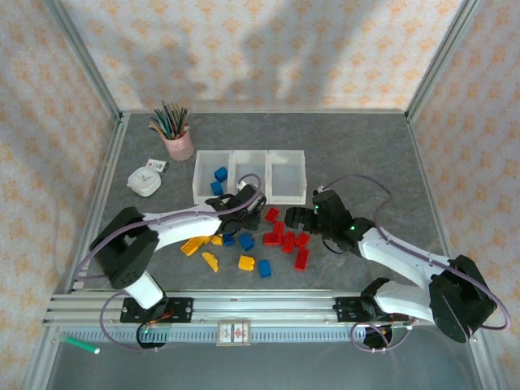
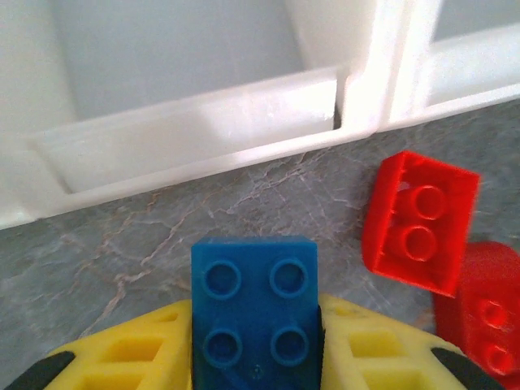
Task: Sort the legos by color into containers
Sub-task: Pick up the lego from the center of the table, then place the lego in the container.
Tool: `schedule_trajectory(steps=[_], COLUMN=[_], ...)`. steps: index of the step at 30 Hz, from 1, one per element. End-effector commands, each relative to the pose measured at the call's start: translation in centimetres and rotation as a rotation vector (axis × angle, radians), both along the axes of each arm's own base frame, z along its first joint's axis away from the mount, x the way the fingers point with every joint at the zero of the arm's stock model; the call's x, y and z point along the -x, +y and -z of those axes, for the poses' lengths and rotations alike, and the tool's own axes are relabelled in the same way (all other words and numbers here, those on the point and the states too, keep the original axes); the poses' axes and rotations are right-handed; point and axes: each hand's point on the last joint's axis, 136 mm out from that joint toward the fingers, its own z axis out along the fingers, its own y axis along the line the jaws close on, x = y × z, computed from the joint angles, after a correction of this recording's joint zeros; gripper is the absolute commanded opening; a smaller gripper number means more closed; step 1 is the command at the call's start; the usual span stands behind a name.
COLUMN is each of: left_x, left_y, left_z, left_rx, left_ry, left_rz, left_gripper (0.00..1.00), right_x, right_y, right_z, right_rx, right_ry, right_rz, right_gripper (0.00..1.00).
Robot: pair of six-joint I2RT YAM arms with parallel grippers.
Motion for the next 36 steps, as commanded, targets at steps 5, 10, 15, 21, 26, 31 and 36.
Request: schedule_trajectory(steps=[5, 10, 15, 21, 26, 31, 36], left_x=[1.2, -1.0, -4.8, -9.8, -13.1, -15.3, -16.1], left_y=[3.8, 6.9, 10.0, 11.9, 13.0, 13.6, 13.4], left_z=[-4.1, -8.2, -10.1, -9.4, -7.3, -5.9, -5.4], left_rx=[0.031, 0.058, 0.056, 0.036, 0.01, -0.035, -0.056], left_ry=[-0.086, -0.188, -0.243, -0.248, -0.213, -0.186, -0.166], left_rz=[-0.103, -0.222, -0.338, -0.412, -0.448, -0.465, -0.44], left_gripper=[0.35, 0.33, 0.33, 0.32, 0.31, 0.37, 0.49], right_x=[-1.3, -2.0, -3.2, -5.0, -6.1, -6.5, -6.6], right_y=[1.7, 4.4, 7.1, 8.8, 9.0, 9.4, 9.2], right_z=[-3.3, -4.5, -5.5, -5.4, -4.8, -4.3, -4.4], right_rx=[-0.04, -0.084, -0.11, -0.097, -0.068, -0.052, -0.039], right_ry=[-0.054, -0.076, -0.108, -0.123, -0.126, -0.115, -0.119], right_rz=[-0.048, -0.094, -0.116, -0.112, -0.092, -0.097, -0.099], right_gripper=[1.0, 1.0, 1.0, 1.0, 1.0, 1.0, 1.0])
